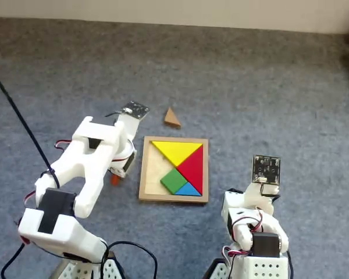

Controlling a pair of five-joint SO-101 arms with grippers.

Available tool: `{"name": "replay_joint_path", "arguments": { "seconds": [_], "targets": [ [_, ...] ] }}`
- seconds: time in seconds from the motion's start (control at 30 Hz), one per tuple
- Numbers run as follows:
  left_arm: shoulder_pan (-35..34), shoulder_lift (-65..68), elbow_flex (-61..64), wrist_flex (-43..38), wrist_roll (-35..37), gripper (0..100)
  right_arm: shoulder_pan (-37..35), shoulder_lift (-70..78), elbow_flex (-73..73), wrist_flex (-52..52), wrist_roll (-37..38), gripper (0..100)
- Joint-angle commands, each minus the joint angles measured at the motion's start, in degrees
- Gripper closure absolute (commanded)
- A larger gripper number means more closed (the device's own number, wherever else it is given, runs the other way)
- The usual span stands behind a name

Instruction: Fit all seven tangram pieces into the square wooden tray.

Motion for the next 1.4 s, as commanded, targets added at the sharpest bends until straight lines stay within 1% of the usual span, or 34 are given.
{"name": "replay_joint_path", "arguments": {
  "seconds": [0.0, 0.13, 0.27, 0.3, 0.43, 0.5, 0.67, 0.77, 0.9, 1.0, 1.37],
  "targets": [
    [-0.7, -3.2, -2.5, 0.2, -2.1, 96, 0.7, -0.7, 8.0, 0.4, -0.5, 99.3],
    [2.6, -9.7, -2.8, 2.6, -2.0, 99, 0.7, -0.7, 8.0, 0.4, -0.5, 99.3],
    [9.3, -17.4, -2.6, 3.2, -1.6, 99, 0.7, -0.7, 8.0, 0.4, -0.5, 99.3],
    [10.8, -18.9, -2.6, 3.1, -0.1, 99, 0.7, -0.7, 8.0, 0.4, -0.5, 99.3],
    [15.1, -20.8, -2.9, 2.5, 10.5, 99, 0.7, -0.7, 8.0, 0.4, -0.5, 99.3],
    [16.6, -20.8, -2.8, 0.5, 13.0, 99, 0.7, -0.7, 8.0, 0.4, -0.5, 99.3],
    [20.6, -20.7, 0.0, -7.0, 16.6, 99, 0.7, -0.7, 8.0, 0.4, -0.5, 99.3],
    [21.8, -20.7, 4.5, -13.5, 19.4, 99, 0.7, -0.7, 8.0, 0.4, -0.5, 99.3],
    [21.7, -20.8, 11.4, -22.9, 19.5, 99, 0.7, -0.7, 8.0, 0.4, -0.5, 99.3],
    [21.7, -20.8, 14.5, -27.0, 19.5, 99, 0.7, -0.7, 8.0, 0.4, -0.5, 99.3],
    [21.8, -20.8, 16.0, -28.0, 19.3, 99, 0.7, -0.7, 8.0, 0.4, -0.5, 99.3]
  ]
}}
